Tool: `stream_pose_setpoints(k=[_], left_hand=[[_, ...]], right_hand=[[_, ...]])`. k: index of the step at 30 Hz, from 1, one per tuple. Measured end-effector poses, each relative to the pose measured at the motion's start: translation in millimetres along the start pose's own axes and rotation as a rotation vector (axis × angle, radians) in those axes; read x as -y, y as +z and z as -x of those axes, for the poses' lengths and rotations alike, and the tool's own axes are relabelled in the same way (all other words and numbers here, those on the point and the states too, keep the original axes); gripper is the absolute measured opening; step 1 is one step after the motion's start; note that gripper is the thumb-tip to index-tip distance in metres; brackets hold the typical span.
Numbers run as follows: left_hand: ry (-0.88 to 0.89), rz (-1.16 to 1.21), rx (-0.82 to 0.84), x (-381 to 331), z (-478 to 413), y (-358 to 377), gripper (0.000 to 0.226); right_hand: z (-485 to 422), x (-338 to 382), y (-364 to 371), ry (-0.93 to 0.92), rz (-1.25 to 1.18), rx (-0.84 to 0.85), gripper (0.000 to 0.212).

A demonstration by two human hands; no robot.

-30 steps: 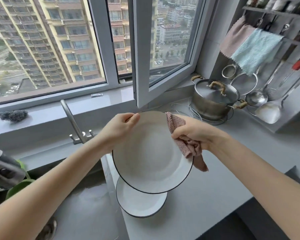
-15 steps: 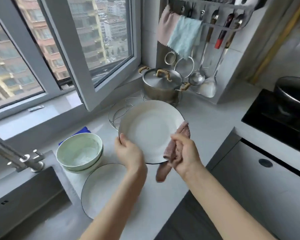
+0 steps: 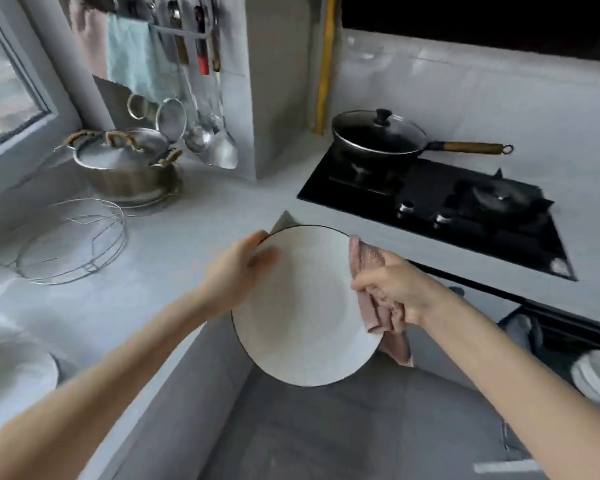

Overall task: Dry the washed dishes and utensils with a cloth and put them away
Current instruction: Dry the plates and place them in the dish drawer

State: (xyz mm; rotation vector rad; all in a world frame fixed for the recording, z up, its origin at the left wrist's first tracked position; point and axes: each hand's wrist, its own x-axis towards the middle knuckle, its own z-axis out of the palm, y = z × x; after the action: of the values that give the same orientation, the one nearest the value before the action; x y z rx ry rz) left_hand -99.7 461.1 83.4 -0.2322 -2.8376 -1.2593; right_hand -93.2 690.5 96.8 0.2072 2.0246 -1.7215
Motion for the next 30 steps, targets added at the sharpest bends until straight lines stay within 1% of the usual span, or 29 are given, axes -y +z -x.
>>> stream_pose_setpoints(k=[1, 2, 3, 5, 6, 7, 10, 12, 13, 15, 17, 18, 19, 21, 23, 25, 26, 27, 28, 30], left_hand=[[0.031, 0.025, -0.034, -13, 1, 26, 0.016], [0.036, 0.078, -0.067, -25, 3, 51, 0.019], [0.019, 0.14, -0.097, -40, 6, 75, 0.02], [-0.102, 0.247, -0.158, -67, 8, 121, 0.024], [-0.181, 0.292, -0.197, -82, 9, 144, 0.027], [-0.24, 0.334, -0.236, -96, 10, 168, 0.027], [-0.381, 0.44, -0.351, -141, 11, 243, 0.015], [-0.432, 0.498, -0.406, -171, 10, 288, 0.013], [-0.427, 0.528, -0.391, -184, 9, 306, 0.013], [-0.381, 0.521, -0.286, -203, 0, 334, 0.013], [-0.336, 0.478, -0.158, -215, -13, 360, 0.013], [-0.326, 0.461, -0.1, -220, -20, 373, 0.013], [-0.316, 0.448, -0.057, -226, -27, 387, 0.013], [-0.317, 0.435, 0.003, -238, -38, 416, 0.015], [-0.33, 0.457, 0.087, -250, -49, 447, 0.014], [-0.307, 0.459, 0.205, -261, -61, 480, 0.01], [-0.294, 0.455, 0.262, -267, -66, 496, 0.009], [-0.288, 0.46, 0.313, -274, -70, 512, 0.01], [-0.283, 0.469, 0.363, -281, -73, 528, 0.012], [-0.288, 0.513, 0.462, -295, -74, 557, 0.012]], right_hand=[[9, -7, -22, -0.01, -0.043, -0.004, 0.018], [17, -17, -44, -0.021, -0.144, -0.023, 0.017], [28, -25, -62, -0.019, -0.304, -0.041, 0.018], [45, -52, -97, -0.02, -0.666, -0.095, 0.039], [52, -68, -112, -0.03, -0.752, -0.139, 0.042], [60, -81, -121, -0.009, -0.774, -0.201, 0.039], [71, -114, -147, 0.075, -0.76, -0.429, 0.019], [72, -132, -160, 0.063, -0.817, -0.558, 0.017], [73, -139, -166, 0.06, -0.862, -0.614, 0.019], [81, -157, -185, 0.051, -0.877, -0.693, 0.016], [95, -173, -213, 0.024, -0.824, -0.768, 0.006], [106, -180, -231, 0.001, -0.772, -0.823, 0.006], [118, -190, -250, -0.019, -0.712, -0.893, 0.01], [145, -208, -290, -0.052, -0.612, -1.018, 0.027], [168, -225, -328, -0.08, -0.54, -1.059, 0.049], [183, -241, -368, -0.013, -0.399, -1.026, 0.076], [188, -247, -386, 0.037, -0.337, -0.973, 0.086], [189, -251, -405, 0.082, -0.318, -0.92, 0.091], [190, -254, -423, 0.115, -0.364, -0.86, 0.092], [188, -259, -453, 0.156, -0.477, -0.767, 0.081]])
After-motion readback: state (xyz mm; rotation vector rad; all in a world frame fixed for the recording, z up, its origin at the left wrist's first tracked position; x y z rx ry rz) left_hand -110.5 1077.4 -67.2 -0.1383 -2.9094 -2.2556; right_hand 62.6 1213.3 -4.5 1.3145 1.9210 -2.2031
